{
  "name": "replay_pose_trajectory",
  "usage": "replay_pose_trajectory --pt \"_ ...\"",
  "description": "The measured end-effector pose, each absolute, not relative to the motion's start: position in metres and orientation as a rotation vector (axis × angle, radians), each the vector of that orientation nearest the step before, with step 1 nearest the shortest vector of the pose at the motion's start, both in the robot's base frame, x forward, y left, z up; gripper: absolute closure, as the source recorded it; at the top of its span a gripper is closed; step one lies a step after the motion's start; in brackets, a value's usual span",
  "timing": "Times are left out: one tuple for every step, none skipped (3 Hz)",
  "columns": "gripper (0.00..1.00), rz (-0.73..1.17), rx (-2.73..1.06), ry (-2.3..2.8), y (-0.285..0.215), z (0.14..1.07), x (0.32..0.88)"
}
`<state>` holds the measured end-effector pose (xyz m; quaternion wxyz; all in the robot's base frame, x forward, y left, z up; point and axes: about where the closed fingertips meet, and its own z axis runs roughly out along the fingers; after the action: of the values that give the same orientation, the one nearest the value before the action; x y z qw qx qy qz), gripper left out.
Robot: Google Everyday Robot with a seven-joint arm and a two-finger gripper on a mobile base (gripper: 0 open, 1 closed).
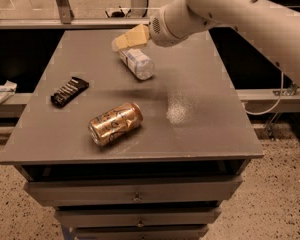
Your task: Place blue plastic bottle upright
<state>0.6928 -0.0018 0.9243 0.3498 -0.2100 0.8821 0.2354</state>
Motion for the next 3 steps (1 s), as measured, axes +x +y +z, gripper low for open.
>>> replay_pose_trajectory --pt "0.0 0.569 -0.479 2.314 0.004 0.915 0.706" --pt "0.0 0.521 -0.514 2.34 0.017 0.905 0.717" --pt "0.0 0.467 -0.607 2.352 0.031 0.899 0.733"
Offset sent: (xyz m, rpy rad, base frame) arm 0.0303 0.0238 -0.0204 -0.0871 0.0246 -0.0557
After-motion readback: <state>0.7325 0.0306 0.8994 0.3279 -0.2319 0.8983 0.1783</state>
